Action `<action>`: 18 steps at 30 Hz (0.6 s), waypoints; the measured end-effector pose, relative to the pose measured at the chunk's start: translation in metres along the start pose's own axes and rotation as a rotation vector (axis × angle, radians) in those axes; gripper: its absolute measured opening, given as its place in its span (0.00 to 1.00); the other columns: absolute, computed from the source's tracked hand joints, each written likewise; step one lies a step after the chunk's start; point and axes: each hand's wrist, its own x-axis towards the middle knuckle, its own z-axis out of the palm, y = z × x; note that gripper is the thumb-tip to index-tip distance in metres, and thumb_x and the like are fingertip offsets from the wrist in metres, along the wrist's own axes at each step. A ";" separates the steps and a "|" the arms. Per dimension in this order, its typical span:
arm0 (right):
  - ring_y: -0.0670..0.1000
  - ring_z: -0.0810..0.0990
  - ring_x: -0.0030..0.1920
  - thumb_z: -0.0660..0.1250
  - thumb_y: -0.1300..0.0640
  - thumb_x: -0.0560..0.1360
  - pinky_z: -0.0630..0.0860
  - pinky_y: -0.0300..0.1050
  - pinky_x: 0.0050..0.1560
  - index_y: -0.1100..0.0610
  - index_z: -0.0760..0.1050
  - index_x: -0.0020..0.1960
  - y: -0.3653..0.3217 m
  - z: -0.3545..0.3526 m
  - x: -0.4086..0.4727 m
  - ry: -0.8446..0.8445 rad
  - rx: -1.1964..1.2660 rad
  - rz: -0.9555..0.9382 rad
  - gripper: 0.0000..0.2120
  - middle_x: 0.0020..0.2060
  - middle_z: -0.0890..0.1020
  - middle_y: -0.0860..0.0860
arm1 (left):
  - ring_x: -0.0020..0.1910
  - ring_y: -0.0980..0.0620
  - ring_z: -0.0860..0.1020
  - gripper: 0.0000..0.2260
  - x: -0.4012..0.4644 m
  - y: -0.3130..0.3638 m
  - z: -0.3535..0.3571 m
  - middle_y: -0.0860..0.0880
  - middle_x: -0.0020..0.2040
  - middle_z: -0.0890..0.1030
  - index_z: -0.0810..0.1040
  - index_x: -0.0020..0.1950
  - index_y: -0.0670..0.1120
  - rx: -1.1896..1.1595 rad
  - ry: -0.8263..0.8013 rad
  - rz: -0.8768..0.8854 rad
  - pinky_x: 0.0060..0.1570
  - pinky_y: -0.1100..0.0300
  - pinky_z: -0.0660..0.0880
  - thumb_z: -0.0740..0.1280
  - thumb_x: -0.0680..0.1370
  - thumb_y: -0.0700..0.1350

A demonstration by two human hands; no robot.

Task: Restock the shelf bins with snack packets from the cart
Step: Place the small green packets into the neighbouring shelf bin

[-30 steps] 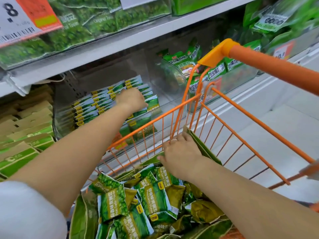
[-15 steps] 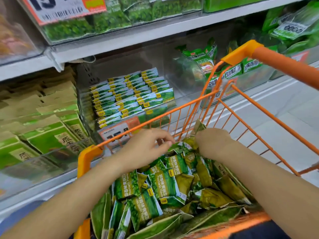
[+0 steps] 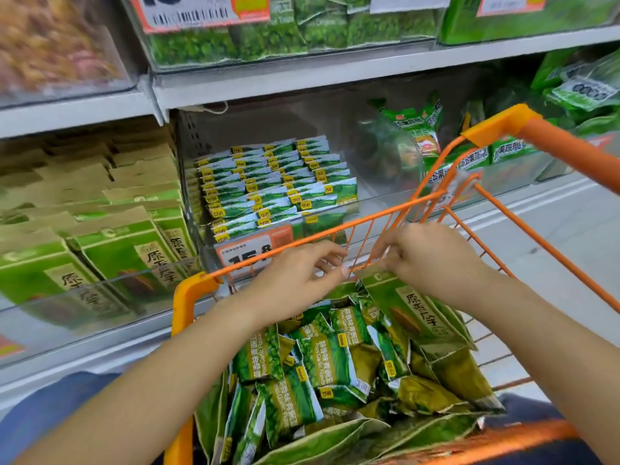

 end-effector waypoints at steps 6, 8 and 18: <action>0.51 0.78 0.35 0.72 0.57 0.72 0.73 0.46 0.41 0.46 0.80 0.42 -0.007 0.001 0.001 0.135 0.663 -0.084 0.06 0.32 0.81 0.53 | 0.54 0.58 0.80 0.17 0.004 -0.002 0.002 0.51 0.55 0.82 0.76 0.62 0.51 -0.348 -0.022 -0.054 0.58 0.59 0.76 0.73 0.75 0.48; 0.54 0.76 0.33 0.73 0.62 0.72 0.73 0.44 0.38 0.49 0.80 0.42 -0.009 -0.004 0.001 0.190 0.932 -0.070 0.08 0.32 0.81 0.61 | 0.53 0.52 0.83 0.16 0.005 0.000 -0.001 0.48 0.53 0.84 0.77 0.59 0.48 -0.538 -0.020 -0.075 0.56 0.53 0.79 0.74 0.73 0.46; 0.47 0.84 0.41 0.75 0.57 0.67 0.78 0.36 0.38 0.55 0.76 0.56 -0.032 -0.007 -0.003 -0.078 1.325 -0.001 0.19 0.41 0.86 0.53 | 0.48 0.57 0.83 0.12 -0.025 0.013 -0.046 0.53 0.49 0.85 0.80 0.54 0.47 -0.569 0.094 -0.145 0.48 0.65 0.78 0.73 0.72 0.39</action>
